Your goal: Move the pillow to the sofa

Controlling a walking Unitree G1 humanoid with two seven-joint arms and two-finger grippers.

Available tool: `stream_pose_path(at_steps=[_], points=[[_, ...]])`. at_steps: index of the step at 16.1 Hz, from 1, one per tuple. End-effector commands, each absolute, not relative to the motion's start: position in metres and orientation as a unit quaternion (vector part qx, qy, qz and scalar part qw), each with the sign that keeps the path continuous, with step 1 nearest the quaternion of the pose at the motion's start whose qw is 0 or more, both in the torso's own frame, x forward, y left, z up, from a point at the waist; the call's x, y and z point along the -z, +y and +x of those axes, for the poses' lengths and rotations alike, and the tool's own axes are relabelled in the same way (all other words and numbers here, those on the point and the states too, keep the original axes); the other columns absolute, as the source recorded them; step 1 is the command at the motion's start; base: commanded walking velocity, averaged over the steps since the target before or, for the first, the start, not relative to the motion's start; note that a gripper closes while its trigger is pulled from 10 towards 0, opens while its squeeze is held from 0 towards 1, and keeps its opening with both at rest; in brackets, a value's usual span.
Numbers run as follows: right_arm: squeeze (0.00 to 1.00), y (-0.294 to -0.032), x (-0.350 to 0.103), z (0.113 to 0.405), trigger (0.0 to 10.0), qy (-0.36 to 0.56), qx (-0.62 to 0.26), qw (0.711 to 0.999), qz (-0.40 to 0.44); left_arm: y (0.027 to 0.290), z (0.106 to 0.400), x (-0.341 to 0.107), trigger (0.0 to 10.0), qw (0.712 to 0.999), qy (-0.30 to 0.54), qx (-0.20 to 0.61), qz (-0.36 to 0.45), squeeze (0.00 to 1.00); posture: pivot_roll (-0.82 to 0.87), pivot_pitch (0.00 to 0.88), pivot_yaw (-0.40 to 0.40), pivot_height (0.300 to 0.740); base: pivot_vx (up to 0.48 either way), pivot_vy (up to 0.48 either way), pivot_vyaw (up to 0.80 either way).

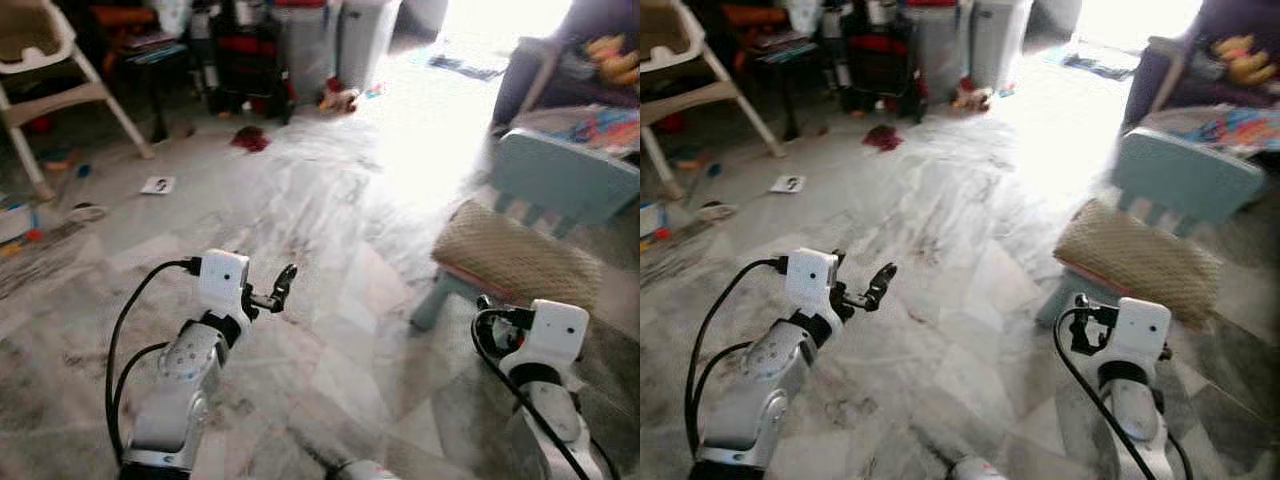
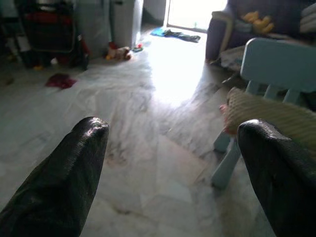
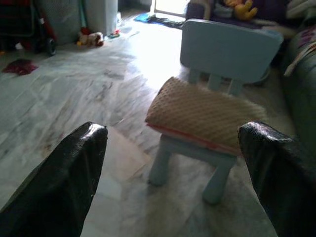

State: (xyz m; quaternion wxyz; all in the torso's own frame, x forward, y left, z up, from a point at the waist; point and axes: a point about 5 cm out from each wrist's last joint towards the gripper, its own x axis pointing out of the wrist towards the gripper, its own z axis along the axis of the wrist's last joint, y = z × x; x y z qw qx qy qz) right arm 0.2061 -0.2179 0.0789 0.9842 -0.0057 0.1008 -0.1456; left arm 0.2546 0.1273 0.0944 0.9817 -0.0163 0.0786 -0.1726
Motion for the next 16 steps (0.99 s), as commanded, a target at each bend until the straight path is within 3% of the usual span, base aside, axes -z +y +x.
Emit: stream_pose_path(at_steps=[1,12,16], points=[[0.00,-0.2230,-0.0820,0.2050,10.0,0.099,0.157,0.983,-0.010,0.1275,0.2550,-0.0945,10.0,0.981,0.080,0.175,-0.018,0.00,-0.07,0.000,0.003,0.740,0.000,-0.334,-0.80],[0.00,-0.2269,-0.0827,0.2066,10.0,0.097,0.163,0.982,-0.015,0.1264,0.2549,-0.0922,10.0,0.980,0.088,0.176,-0.017,0.00,-0.07,0.000,0.011,0.740,0.000,-0.334,-0.79],[0.00,-0.2246,-0.0818,0.2066,10.0,0.097,0.158,0.983,-0.014,0.1289,0.2534,-0.0883,10.0,0.982,0.096,0.162,-0.029,0.00,-0.07,0.000,0.011,0.740,0.000,-0.071,0.00]])
